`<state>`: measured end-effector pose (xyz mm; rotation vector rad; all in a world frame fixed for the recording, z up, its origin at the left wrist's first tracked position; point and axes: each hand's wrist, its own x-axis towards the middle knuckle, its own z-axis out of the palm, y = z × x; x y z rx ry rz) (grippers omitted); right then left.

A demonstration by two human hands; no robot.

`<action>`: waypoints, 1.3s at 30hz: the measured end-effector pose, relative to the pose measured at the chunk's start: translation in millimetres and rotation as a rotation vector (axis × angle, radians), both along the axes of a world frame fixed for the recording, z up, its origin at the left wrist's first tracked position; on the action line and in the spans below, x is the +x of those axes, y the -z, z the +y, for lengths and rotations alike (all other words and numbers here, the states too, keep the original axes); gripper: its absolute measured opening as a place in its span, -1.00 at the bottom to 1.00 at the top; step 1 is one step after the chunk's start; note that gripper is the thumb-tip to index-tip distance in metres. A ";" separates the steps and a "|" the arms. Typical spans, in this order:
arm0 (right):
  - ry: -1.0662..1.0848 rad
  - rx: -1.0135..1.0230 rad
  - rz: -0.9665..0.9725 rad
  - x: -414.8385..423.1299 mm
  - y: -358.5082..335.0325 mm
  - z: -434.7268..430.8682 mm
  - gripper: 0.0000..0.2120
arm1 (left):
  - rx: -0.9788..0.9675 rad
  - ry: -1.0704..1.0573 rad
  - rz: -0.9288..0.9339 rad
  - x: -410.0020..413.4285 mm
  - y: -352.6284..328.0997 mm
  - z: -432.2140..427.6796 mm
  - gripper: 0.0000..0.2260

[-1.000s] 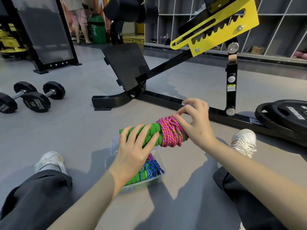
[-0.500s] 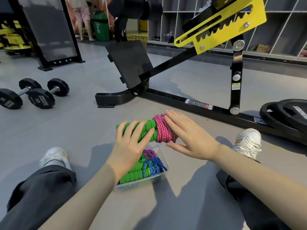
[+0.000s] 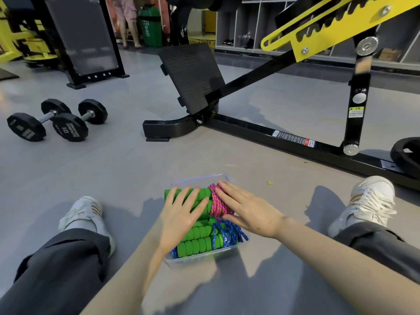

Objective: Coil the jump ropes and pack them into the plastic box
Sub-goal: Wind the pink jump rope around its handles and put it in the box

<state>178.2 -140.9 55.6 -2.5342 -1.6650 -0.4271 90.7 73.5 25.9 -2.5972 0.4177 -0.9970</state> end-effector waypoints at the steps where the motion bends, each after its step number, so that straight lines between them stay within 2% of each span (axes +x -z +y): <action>1: -0.002 -0.013 0.019 3.5 10.2 1.1 -0.41 | -0.001 0.003 0.003 3.0 11.4 1.9 -0.35; 3: -0.002 -0.033 0.037 10.6 26.3 4.1 -0.40 | 0.035 -0.007 0.039 8.2 28.6 8.8 -0.37; 8: 0.010 0.032 0.086 10.3 37.4 17.0 -0.40 | 0.051 -0.059 0.067 3.1 43.4 29.3 -0.26; 9: 0.026 0.058 0.090 6.8 38.3 18.7 -0.40 | 0.053 -0.066 0.041 0.2 42.2 35.4 -0.29; 11: 0.067 0.066 0.079 -1.8 44.1 22.3 -0.42 | 0.018 -0.067 -0.023 -5.9 42.8 52.6 -0.50; 12: 0.091 0.051 0.069 -6.8 47.4 23.5 -0.43 | -0.013 -0.094 -0.040 -9.9 42.5 62.5 -0.55; 18: 0.228 -0.038 0.030 -51.4 56.3 65.6 -0.48 | -0.046 -0.286 -0.103 -43.9 31.7 105.5 -0.62; 20: 0.279 -0.076 0.128 -74.2 58.4 99.3 -0.47 | -0.045 -0.299 -0.124 -56.7 23.2 110.3 -0.63; 23: 0.309 -0.129 0.241 -101.9 60.5 140.2 -0.32 | -0.039 -0.270 -0.113 -76.2 15.2 112.5 -0.64; 26: 0.332 -0.237 0.209 -108.6 71.8 153.9 -0.56 | -0.039 -0.261 -0.097 -89.5 12.3 114.9 -0.65; 29: 0.344 -0.265 0.202 -114.2 74.6 148.4 -0.60 | -0.035 -0.265 -0.137 -93.2 15.3 118.2 -0.63; 31: 0.288 -0.249 0.240 -119.2 76.9 139.0 -0.63 | -0.028 -0.250 -0.176 -90.1 16.5 117.5 -0.61; 36: 0.062 -0.165 0.355 -133.4 81.4 80.9 -0.92 | -0.041 -0.220 -0.187 -82.1 6.1 95.5 -0.59; 39: -0.099 -0.288 0.358 -130.9 70.9 32.7 -0.89 | -0.067 -0.166 -0.158 -81.8 0.5 75.1 -0.56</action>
